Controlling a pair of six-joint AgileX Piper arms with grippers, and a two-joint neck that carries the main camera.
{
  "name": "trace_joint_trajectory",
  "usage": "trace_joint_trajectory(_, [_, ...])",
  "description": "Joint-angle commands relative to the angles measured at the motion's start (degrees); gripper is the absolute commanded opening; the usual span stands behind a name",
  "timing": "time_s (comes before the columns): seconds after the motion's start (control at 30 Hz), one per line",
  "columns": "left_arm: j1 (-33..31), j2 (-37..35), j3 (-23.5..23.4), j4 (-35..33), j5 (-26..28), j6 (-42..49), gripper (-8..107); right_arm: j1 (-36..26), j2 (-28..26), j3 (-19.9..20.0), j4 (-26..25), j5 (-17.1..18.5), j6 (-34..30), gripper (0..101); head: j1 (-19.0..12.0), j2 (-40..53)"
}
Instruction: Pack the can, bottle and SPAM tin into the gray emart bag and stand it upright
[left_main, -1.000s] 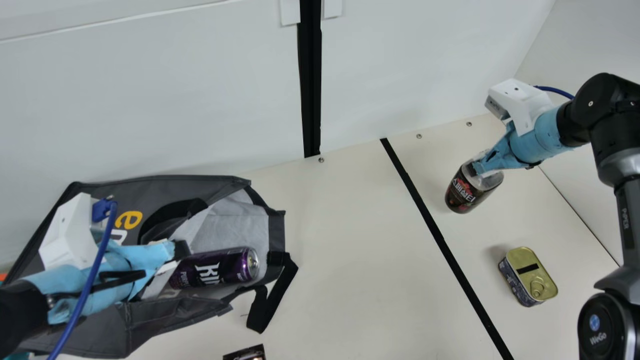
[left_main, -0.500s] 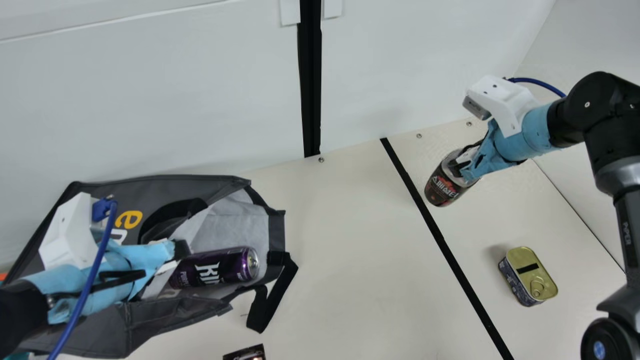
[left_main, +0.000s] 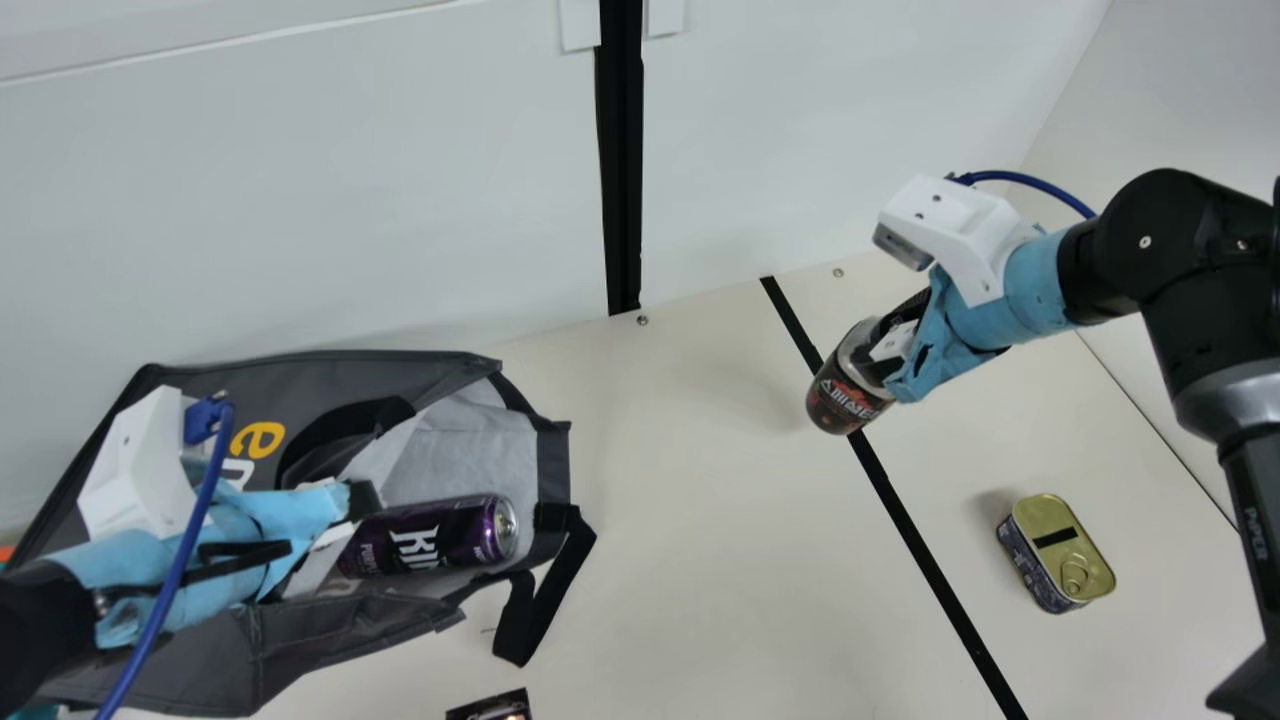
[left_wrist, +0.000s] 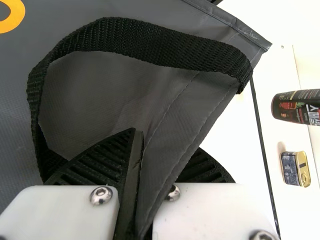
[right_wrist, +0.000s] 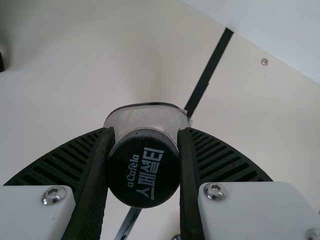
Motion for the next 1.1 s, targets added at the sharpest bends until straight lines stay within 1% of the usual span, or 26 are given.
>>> trace_joint_trajectory(0.0, [0.0, 0.0, 0.0, 0.0, 0.0, 0.0, -8, 1.0, -0.8, 0.6, 0.2, 0.0, 0.1, 0, -1.3, 0.0])
trace_joint_trajectory(0.33, [0.0, 0.0, 0.0, 0.0, 0.0, 0.0, -8, 6.5, -5.5, 4.4, 0.5, 0.0, 1.3, 0, -1.3, 0.0])
trace_joint_trajectory(0.57, [0.0, 0.0, 0.0, 0.0, 0.0, 0.0, -8, 10.8, -8.1, 6.9, 1.0, 0.0, 0.9, 0, -1.3, 0.0])
trace_joint_trajectory(0.77, [0.0, 0.0, 0.0, 0.0, 0.0, 0.0, -8, 13.7, -9.4, 8.9, 2.9, 0.0, -1.4, 0, -1.3, 0.0])
trace_joint_trajectory(1.07, [0.0, 0.0, 0.0, 0.0, 0.0, 0.0, -8, 16.9, -10.7, 12.7, 7.0, 0.0, -7.5, 0, -1.3, 0.0])
